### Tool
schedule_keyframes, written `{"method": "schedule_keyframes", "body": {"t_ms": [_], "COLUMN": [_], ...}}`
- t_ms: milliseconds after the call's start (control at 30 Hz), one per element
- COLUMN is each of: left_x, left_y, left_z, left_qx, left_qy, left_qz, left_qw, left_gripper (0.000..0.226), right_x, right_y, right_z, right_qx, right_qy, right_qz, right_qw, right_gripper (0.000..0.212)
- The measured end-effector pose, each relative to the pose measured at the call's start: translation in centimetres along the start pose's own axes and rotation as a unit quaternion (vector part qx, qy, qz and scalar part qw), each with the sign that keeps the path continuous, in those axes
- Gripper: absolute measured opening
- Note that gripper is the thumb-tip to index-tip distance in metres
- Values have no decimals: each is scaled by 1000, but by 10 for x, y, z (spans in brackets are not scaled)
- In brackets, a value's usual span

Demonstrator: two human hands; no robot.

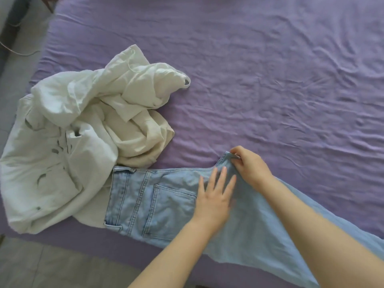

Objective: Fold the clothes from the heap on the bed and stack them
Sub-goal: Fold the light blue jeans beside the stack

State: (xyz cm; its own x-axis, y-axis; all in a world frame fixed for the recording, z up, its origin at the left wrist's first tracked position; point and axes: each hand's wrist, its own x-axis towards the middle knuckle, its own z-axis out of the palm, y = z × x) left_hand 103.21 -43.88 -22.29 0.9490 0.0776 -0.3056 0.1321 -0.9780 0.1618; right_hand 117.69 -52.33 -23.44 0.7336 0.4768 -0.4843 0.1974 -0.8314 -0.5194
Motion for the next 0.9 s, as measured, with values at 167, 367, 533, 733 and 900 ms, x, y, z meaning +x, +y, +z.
{"method": "schedule_keyframes", "body": {"t_ms": [167,367,533,733,900], "left_x": [2,10,4,10,6], "left_y": [4,35,123,254,311], "left_z": [30,22,23,22,9], "left_qx": [4,81,75,-55,-198], "left_qy": [-179,-210,-169,-169,-118], "left_qz": [3,-72,-23,106,69], "left_qw": [984,972,983,978,971], "left_gripper": [101,108,84,62,41], "right_x": [-52,-125,-170,-232,-280], "right_y": [63,164,221,289,319], "right_z": [-11,-36,-50,-80,-93], "right_qx": [-102,-184,-162,-117,-42], "right_qy": [-11,2,18,53,121], "right_qz": [-2,53,43,78,113], "right_qw": [995,981,986,989,985], "right_gripper": [53,59,47,27,7]}}
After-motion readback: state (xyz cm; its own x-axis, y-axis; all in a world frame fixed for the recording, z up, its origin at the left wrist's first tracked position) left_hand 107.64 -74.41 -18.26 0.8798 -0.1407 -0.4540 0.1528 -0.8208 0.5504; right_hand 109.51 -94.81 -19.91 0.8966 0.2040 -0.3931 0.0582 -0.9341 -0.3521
